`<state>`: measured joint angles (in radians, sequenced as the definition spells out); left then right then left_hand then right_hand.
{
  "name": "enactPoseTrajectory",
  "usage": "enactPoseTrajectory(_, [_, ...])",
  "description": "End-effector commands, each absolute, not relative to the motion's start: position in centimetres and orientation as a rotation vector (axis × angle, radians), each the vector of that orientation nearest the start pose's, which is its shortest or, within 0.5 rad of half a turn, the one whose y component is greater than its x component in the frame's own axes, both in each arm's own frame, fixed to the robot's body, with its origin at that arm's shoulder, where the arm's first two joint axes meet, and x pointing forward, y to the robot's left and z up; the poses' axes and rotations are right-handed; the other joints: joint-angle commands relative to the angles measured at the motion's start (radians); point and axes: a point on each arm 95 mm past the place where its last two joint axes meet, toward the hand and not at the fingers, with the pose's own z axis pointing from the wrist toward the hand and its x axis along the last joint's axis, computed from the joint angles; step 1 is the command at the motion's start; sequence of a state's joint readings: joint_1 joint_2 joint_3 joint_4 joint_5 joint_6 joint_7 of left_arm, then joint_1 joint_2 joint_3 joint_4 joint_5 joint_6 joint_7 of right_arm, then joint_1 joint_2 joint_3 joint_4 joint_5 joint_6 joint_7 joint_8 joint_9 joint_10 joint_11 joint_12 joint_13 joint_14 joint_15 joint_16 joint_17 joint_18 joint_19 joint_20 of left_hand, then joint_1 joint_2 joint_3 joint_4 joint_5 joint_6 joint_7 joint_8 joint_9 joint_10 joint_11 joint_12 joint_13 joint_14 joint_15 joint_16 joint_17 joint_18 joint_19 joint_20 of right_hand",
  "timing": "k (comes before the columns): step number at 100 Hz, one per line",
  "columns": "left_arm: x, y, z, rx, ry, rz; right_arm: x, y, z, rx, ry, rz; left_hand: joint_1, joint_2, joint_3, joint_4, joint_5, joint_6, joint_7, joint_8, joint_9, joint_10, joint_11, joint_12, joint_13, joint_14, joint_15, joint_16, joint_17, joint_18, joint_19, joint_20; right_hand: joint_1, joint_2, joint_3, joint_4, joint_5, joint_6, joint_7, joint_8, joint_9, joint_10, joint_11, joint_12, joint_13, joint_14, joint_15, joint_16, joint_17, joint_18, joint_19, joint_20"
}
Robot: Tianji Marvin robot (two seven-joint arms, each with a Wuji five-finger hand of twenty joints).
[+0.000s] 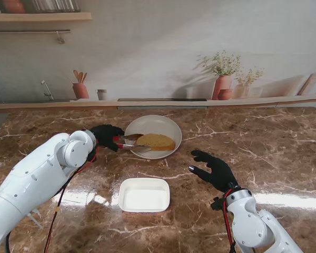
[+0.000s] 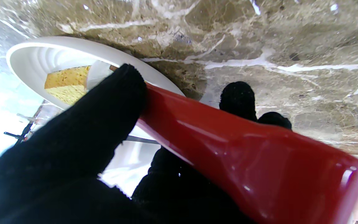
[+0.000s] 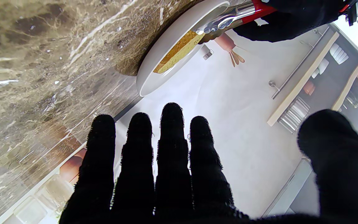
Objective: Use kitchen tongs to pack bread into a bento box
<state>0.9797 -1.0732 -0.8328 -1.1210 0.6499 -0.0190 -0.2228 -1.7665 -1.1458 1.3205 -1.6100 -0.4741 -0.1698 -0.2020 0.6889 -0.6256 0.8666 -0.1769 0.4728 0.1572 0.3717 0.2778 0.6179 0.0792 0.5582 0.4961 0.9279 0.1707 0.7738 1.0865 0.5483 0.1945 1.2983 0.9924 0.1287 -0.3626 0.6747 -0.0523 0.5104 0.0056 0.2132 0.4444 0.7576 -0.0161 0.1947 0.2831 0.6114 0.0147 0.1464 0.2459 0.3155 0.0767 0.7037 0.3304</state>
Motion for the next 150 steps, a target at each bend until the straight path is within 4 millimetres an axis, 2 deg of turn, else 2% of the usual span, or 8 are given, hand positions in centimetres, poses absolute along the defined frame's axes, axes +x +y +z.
enactPoseTrajectory(1, [52.7, 0.0, -32.0, -1.425, 1.758, -1.319, 34.6, -2.2, -36.5, -2.229, -1.298, -2.417, 0.103, 0.081, 0.054, 0.047, 0.191, -0.159, 0.213, 0.082, 0.053, -0.018, 0.009, -0.014, 0.043, -0.007, 0.057, 0.001, 0.024, 0.0, 0.053, 0.026, 0.028, 0.016, 0.013, 0.02, 0.007, -0.022, 0.009, -0.013, 0.012, -0.016, 0.001, 0.02, 0.022, 0.001, 0.009, 0.021, -0.01, 0.003, 0.012, 0.033])
enactPoseTrajectory(6, [52.7, 0.0, -32.1, -1.419, 1.755, -1.324, 34.6, -2.2, -36.5, -2.23, -1.298, -2.413, 0.134, 0.07, 0.024, 0.017, 0.228, -0.178, 0.228, 0.072, 0.085, -0.024, 0.002, 0.013, 0.048, -0.005, 0.058, 0.001, 0.027, 0.0, 0.056, 0.024, 0.029, 0.016, 0.014, 0.02, 0.006, -0.022, 0.008, -0.013, 0.011, -0.015, 0.0, 0.02, 0.021, -0.001, 0.009, 0.021, -0.011, 0.004, 0.012, 0.034])
enactPoseTrajectory(15, [52.7, 0.0, -32.3, -1.418, 1.75, -1.332, 34.6, -2.2, -36.5, -2.231, -1.298, -2.414, 0.177, 0.058, -0.023, 0.003, 0.285, -0.205, 0.263, 0.047, 0.155, -0.036, -0.048, 0.072, 0.056, 0.006, 0.058, 0.0, 0.031, 0.005, 0.062, 0.023, 0.028, 0.016, 0.013, 0.02, 0.004, -0.024, 0.007, -0.014, 0.01, -0.017, 0.0, 0.02, 0.021, 0.0, 0.009, 0.021, -0.011, 0.003, 0.011, 0.035])
enactPoseTrajectory(34, [52.9, 0.0, -32.4, -1.409, 1.739, -1.352, 34.6, -2.3, -36.5, -2.231, -1.296, -2.413, 0.267, 0.103, -0.119, 0.005, 0.39, -0.25, 0.35, -0.036, 0.315, -0.054, -0.189, 0.165, 0.075, 0.02, 0.073, 0.007, 0.041, 0.018, 0.08, 0.031, 0.027, 0.017, 0.012, 0.02, 0.0, -0.025, 0.005, -0.014, 0.007, -0.016, -0.001, 0.02, 0.018, -0.001, 0.007, 0.021, -0.012, 0.004, 0.009, 0.036])
enactPoseTrajectory(56, [52.9, -0.1, -32.6, -1.44, 1.734, -1.359, 34.6, -2.3, -36.6, -2.229, -1.299, -2.403, 0.393, 0.207, -0.272, 0.026, 0.436, -0.207, 0.304, -0.053, 0.346, -0.01, -0.244, 0.29, 0.066, 0.021, 0.123, 0.07, 0.027, 0.022, 0.116, 0.1, 0.027, 0.018, 0.01, 0.02, -0.002, -0.027, 0.003, -0.015, 0.005, -0.017, -0.003, 0.02, 0.017, 0.001, 0.007, 0.022, -0.014, 0.002, 0.006, 0.037])
enactPoseTrajectory(78, [52.9, -0.2, -32.9, -1.516, 1.683, -1.363, 34.6, -2.4, -36.6, -2.228, -1.3, -2.406, 0.461, 0.234, -0.327, 0.045, 0.44, -0.199, 0.411, 0.009, 0.374, 0.026, -0.174, 0.418, 0.087, 0.027, 0.185, 0.114, 0.034, 0.034, 0.16, 0.161, 0.029, 0.019, 0.008, 0.02, -0.003, -0.028, 0.002, -0.015, 0.004, -0.018, -0.003, 0.021, 0.017, 0.003, 0.007, 0.022, -0.013, 0.002, 0.004, 0.039])
enactPoseTrajectory(104, [52.8, 0.1, -33.1, -1.571, 1.612, -1.392, 34.6, -2.4, -36.6, -2.226, -1.301, -2.402, 0.493, 0.241, -0.336, 0.049, 0.431, -0.235, 0.575, 0.142, 0.38, -0.005, -0.098, 0.529, 0.085, 0.018, 0.223, 0.135, 0.03, 0.027, 0.168, 0.196, 0.028, 0.019, 0.006, 0.021, -0.007, -0.029, 0.0, -0.015, 0.002, -0.017, -0.004, 0.02, 0.016, 0.003, 0.006, 0.022, -0.014, -0.001, 0.001, 0.04])
enactPoseTrajectory(150, [52.6, 0.1, -32.5, -1.605, 1.479, -1.516, 34.7, -2.3, -36.5, -2.219, -1.307, -2.409, 0.492, 0.227, -0.298, 0.039, 0.445, -0.255, 0.656, 0.257, 0.394, -0.042, -0.053, 0.595, 0.086, 0.026, 0.255, 0.147, 0.026, 0.021, 0.185, 0.226, 0.028, 0.019, 0.004, 0.021, -0.012, -0.029, -0.004, -0.015, 0.001, -0.017, -0.004, 0.02, 0.016, 0.004, 0.006, 0.023, -0.013, -0.003, -0.001, 0.042])
